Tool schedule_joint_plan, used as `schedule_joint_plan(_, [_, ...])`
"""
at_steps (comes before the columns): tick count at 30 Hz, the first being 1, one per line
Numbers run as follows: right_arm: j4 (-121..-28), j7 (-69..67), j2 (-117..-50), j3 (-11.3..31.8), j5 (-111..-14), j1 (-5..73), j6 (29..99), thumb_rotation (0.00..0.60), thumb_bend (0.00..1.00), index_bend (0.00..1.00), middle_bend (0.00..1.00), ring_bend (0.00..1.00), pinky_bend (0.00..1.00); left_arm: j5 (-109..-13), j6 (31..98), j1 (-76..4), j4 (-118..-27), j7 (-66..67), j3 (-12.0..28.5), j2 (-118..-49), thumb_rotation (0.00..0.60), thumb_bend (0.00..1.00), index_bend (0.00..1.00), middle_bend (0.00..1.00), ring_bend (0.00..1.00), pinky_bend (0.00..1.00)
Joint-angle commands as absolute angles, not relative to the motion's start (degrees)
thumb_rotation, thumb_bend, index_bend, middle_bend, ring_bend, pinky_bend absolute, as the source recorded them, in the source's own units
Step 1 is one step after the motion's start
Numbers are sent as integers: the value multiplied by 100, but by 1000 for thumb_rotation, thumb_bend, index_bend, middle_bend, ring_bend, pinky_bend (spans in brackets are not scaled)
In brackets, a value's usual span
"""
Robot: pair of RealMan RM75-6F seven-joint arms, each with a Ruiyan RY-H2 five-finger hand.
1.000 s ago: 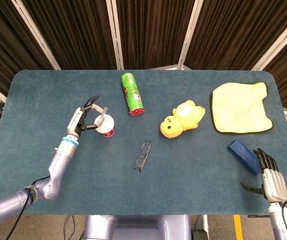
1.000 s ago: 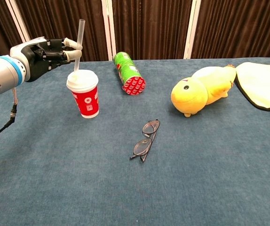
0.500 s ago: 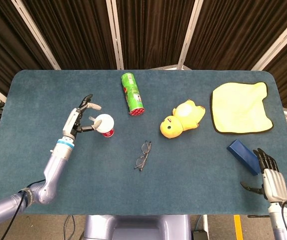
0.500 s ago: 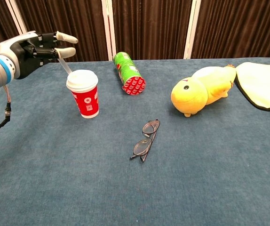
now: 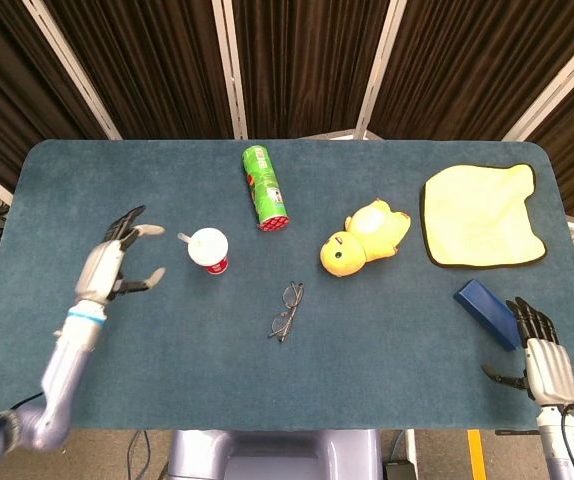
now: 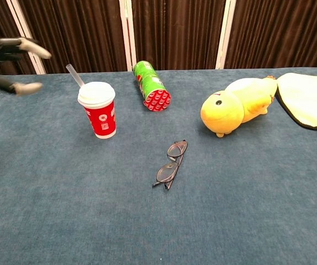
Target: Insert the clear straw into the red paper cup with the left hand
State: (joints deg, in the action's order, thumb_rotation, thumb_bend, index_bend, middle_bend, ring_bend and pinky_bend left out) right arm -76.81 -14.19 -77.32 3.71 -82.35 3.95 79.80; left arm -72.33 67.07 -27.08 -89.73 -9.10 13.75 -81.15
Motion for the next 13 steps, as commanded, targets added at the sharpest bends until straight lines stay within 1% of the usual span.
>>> schedule_joint_plan(1, [-7689, -1408, -7736, 372, -8258, 387, 8014, 600, 70, 0, 0, 0, 0, -7734, 7619, -2014, -9587, 508, 589, -7404, 600, 291, 157, 0, 0, 0])
schedule_joint_plan(5, [-7658, -1357, -7753, 380, -8312, 387, 8093, 600, 60, 0, 0, 0, 0, -7879, 8025, -1598, -9722, 1084, 185, -7137, 600, 256, 95, 0, 0, 0])
schedule_joint_plan(9, [-7601, -1301, -7788, 376, -8417, 399, 8190, 600, 59, 0, 0, 0, 0, -7941, 8312, -1281, -9768, 1258, -47, -6975, 600, 249, 83, 0, 0, 0])
schedule_joint_plan(13, [-7487, -1224, -7852, 357, -8534, 403, 8306, 600, 59, 0, 0, 0, 0, -8029, 8632, -1036, -9530, 1457, -135, -7003, 600, 249, 80, 0, 0, 0])
